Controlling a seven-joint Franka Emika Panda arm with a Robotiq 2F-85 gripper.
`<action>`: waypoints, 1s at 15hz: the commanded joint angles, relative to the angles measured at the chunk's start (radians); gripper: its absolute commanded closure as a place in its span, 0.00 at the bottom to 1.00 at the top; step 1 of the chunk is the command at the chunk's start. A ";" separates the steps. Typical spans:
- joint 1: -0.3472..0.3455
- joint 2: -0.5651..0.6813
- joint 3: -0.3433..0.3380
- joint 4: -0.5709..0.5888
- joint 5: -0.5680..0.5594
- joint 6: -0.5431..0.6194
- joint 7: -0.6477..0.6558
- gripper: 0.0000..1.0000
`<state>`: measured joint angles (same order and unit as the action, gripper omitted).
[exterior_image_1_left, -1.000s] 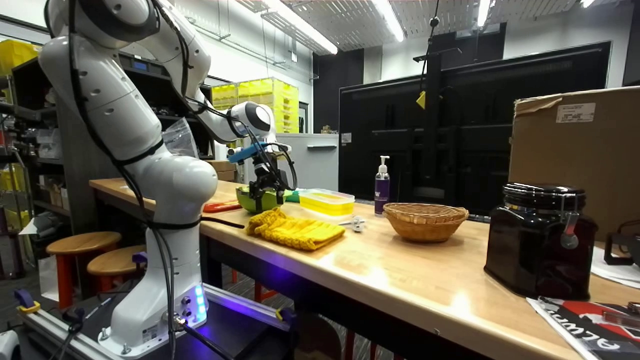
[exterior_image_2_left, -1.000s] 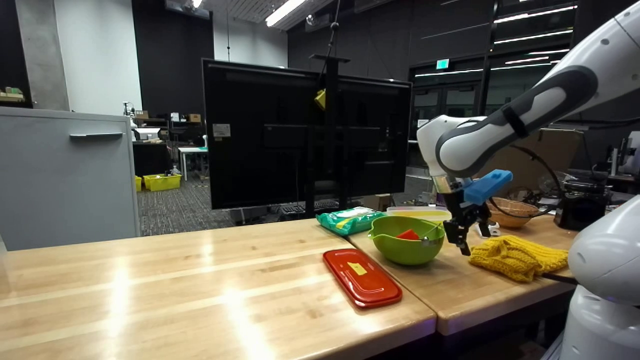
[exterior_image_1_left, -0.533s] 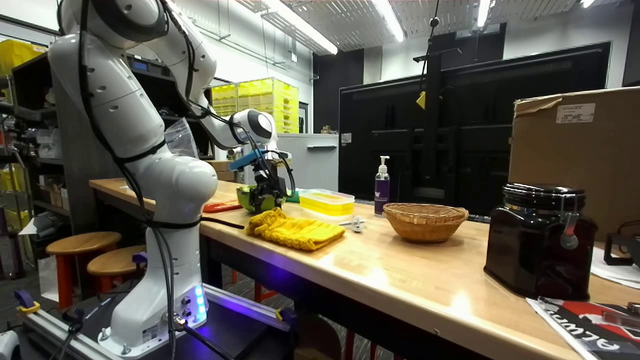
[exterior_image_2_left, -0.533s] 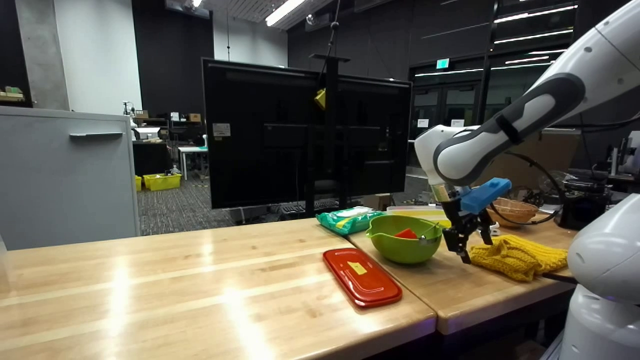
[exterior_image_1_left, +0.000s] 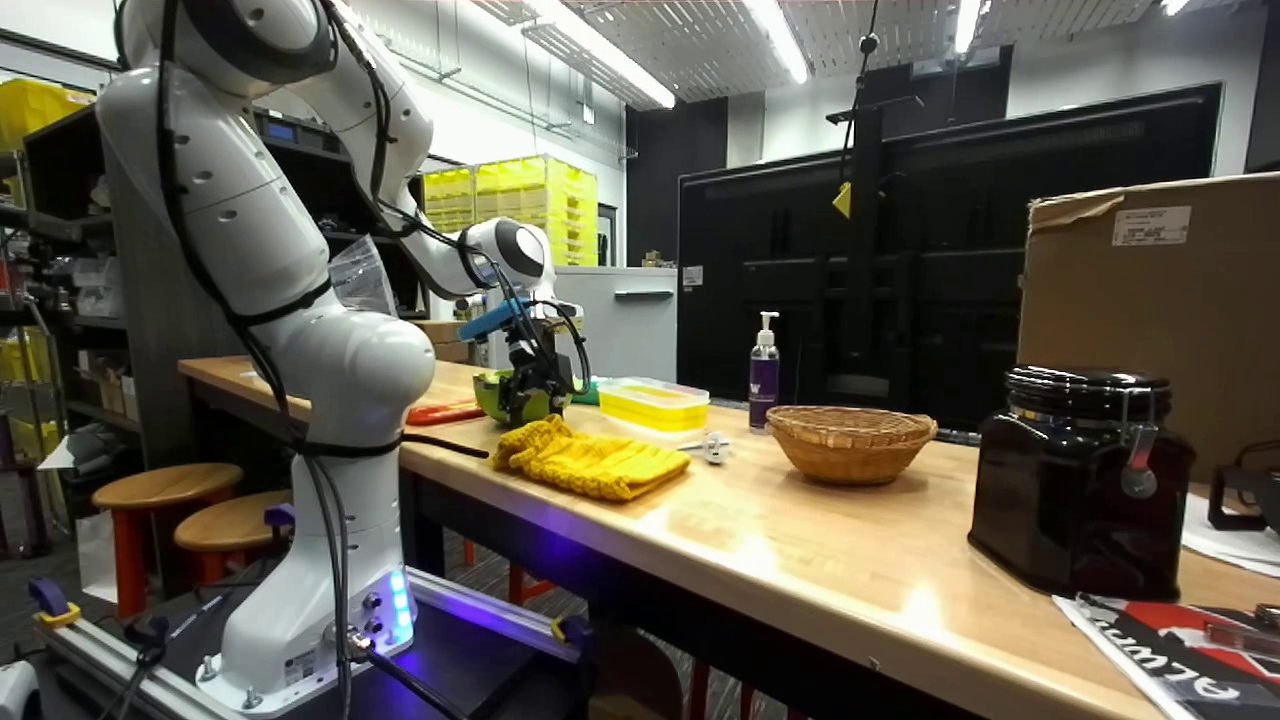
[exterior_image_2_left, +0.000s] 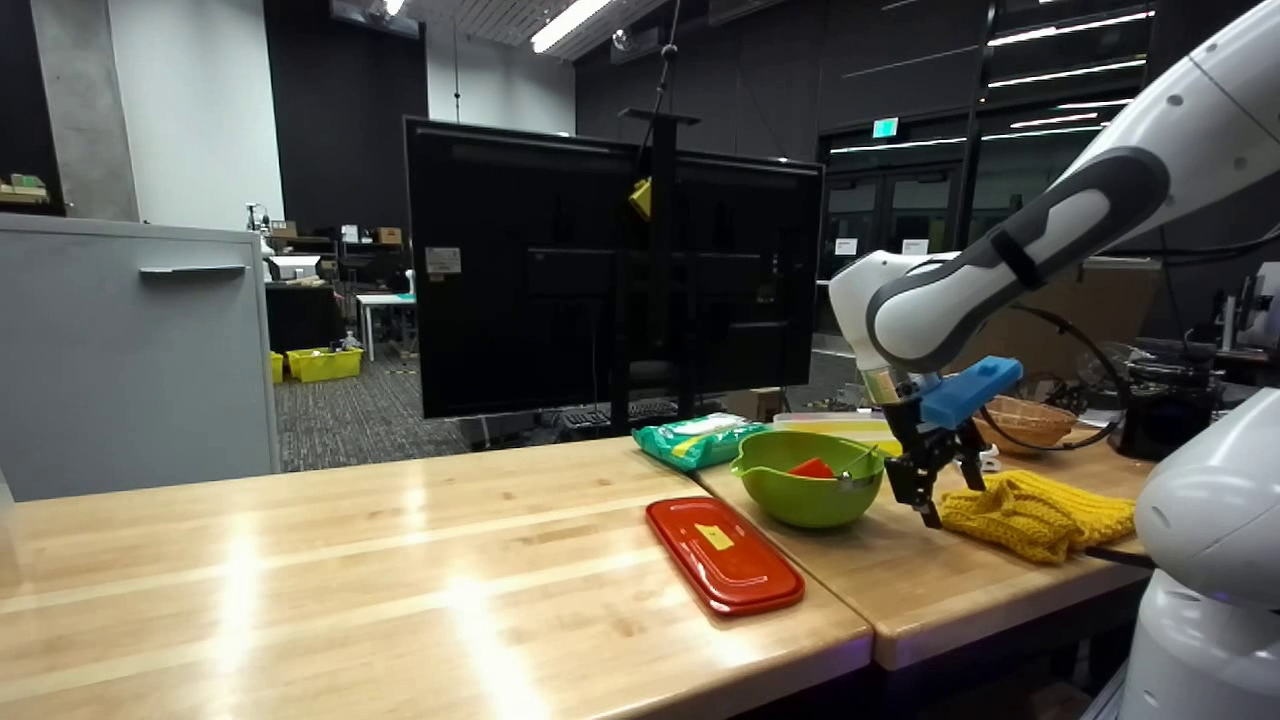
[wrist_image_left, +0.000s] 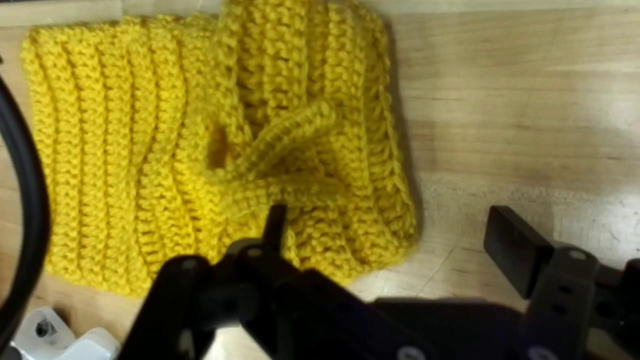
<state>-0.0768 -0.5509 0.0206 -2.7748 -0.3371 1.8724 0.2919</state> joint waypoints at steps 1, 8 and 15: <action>-0.009 -0.001 0.009 0.001 0.005 -0.001 -0.004 0.00; -0.007 0.002 0.007 0.001 0.005 0.005 -0.010 0.32; -0.009 -0.001 0.008 0.002 -0.001 0.023 -0.009 0.85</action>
<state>-0.0767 -0.5508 0.0206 -2.7740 -0.3371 1.8824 0.2890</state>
